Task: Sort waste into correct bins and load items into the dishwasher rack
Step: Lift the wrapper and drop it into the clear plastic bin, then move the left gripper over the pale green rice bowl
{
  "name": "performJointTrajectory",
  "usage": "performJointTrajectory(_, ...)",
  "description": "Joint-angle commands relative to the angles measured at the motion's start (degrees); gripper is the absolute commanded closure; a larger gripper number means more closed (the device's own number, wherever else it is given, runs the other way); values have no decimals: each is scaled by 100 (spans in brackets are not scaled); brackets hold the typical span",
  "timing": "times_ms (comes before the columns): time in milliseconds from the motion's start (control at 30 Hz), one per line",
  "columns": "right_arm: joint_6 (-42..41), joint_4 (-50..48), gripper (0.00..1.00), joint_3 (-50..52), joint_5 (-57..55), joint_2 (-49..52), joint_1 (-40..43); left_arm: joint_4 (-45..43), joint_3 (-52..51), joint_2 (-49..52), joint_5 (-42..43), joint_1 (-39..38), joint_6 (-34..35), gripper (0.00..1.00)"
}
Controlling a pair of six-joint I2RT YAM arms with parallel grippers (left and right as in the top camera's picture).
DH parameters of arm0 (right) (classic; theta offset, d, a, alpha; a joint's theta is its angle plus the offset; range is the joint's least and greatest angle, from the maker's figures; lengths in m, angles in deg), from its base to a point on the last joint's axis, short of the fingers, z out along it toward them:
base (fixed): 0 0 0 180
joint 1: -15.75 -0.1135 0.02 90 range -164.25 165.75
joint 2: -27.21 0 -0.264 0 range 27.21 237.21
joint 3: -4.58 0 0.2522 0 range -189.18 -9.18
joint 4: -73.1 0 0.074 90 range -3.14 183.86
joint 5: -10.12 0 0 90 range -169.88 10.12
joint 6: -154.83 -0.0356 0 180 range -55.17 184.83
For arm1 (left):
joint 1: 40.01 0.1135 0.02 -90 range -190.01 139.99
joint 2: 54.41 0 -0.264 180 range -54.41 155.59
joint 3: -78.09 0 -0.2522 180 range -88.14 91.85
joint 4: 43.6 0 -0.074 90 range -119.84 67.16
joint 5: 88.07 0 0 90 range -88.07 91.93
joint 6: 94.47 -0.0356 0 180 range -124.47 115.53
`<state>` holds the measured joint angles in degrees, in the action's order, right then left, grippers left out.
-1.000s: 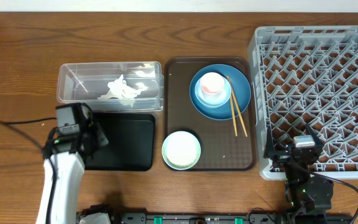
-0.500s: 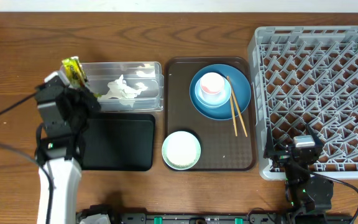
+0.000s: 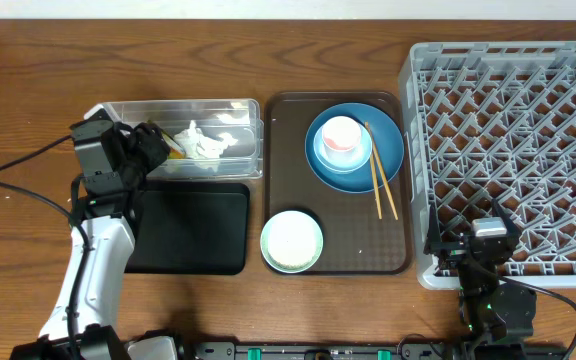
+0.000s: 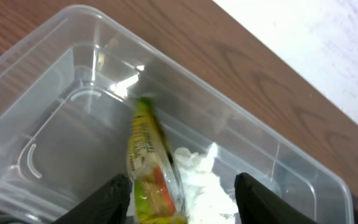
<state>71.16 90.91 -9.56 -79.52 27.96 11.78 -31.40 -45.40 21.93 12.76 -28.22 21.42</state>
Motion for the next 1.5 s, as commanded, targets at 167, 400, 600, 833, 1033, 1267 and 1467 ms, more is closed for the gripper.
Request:
performJointTrajectory(167, 15, 24, 1, 7, -35, -4, -66, 667, 85, -824, 693, -4, -4, 50)
performJointTrajectory(400, 15, 24, 1, 7, -35, -4, -66, 2885, 380, -2240, 922, -269, -15, 60)
performJointTrajectory(600, 15, 24, 1, 7, -35, -4, -66, 4638, 581, -3042, 1121, -767, -90, 59)
performJointTrajectory(833, 15, 24, 1, 7, -35, -4, -66, 5786, 599, -2968, 1099, -1530, -249, 59)
performJointTrajectory(1033, 15, 24, 1, 7, -35, -4, -66, 6284, 601, -2544, 896, -2184, -356, 60)
performJointTrajectory(1267, 15, 24, 1, 7, -35, -4, -66, 6258, 680, -2033, 756, -2752, -319, 60)
performJointTrajectory(1467, 17, 24, 1, 7, -35, -4, -66, 6255, 1342, -1657, 452, -2903, -308, 60)
